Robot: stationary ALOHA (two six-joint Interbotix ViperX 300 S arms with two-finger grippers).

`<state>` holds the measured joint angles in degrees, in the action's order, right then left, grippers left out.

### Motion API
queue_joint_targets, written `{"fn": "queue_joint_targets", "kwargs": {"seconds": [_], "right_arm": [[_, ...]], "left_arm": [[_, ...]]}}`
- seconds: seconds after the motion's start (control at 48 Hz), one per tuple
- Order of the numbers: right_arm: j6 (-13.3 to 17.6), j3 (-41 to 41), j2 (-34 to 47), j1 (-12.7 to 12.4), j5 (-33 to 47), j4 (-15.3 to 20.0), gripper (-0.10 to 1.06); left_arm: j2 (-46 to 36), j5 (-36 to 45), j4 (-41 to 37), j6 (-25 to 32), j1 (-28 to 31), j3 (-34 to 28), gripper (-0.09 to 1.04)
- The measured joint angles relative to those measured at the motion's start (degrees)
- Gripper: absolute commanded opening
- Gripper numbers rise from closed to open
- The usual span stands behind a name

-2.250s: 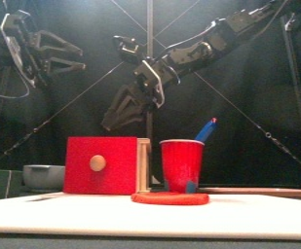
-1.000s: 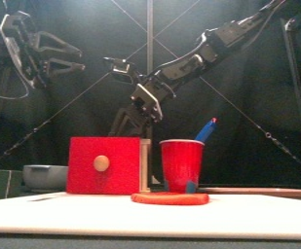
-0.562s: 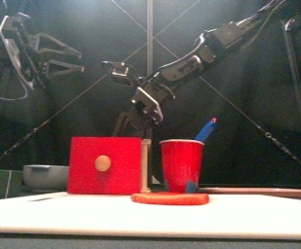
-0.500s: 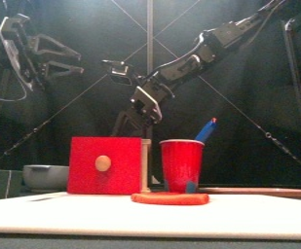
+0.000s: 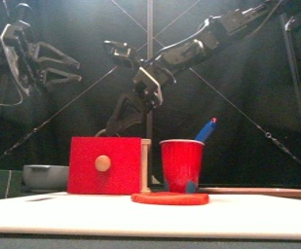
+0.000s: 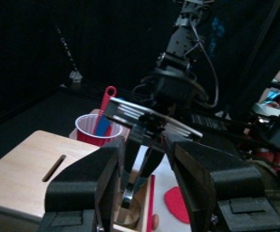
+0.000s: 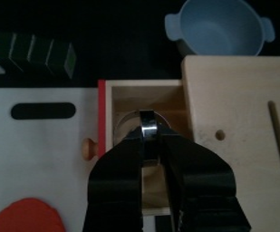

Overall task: Get the cutter from the drawer then cut the dough then place the extra dough in the bowl
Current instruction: Place the cutter on the board

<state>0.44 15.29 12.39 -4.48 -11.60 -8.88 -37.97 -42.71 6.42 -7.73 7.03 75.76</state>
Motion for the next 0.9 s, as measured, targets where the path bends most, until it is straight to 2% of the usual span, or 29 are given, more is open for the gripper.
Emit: {"fn": "queue_joint_targets", "kwargs": {"seconds": [0.312, 0.5, 0.562, 0.688, 0.896], "right_arm": [[-0.2, 2.8, -9.9, 0.3, -0.5, -3.6, 0.43], [0.1, 8.7, -19.2, 0.8, -1.2, -8.7, 0.44], [0.3, 12.3, -22.8, 1.8, -2.3, -9.4, 0.43], [0.7, 20.0, -28.8, 4.0, -3.5, -8.4, 0.44], [0.7, 32.3, -34.4, 8.3, -2.8, -8.3, 0.44]], "left_arm": [[0.0, 0.0, 0.0, -0.1, 1.1, 0.0, 0.79], [0.0, 0.0, 0.0, -0.1, 2.4, 0.0, 0.79], [0.0, 0.0, 0.0, -0.1, 2.5, 0.0, 0.79], [0.0, 0.0, 0.0, 0.0, 3.4, -0.1, 0.79], [0.0, 0.0, 0.0, 0.1, 4.7, -0.9, 0.79]]}}
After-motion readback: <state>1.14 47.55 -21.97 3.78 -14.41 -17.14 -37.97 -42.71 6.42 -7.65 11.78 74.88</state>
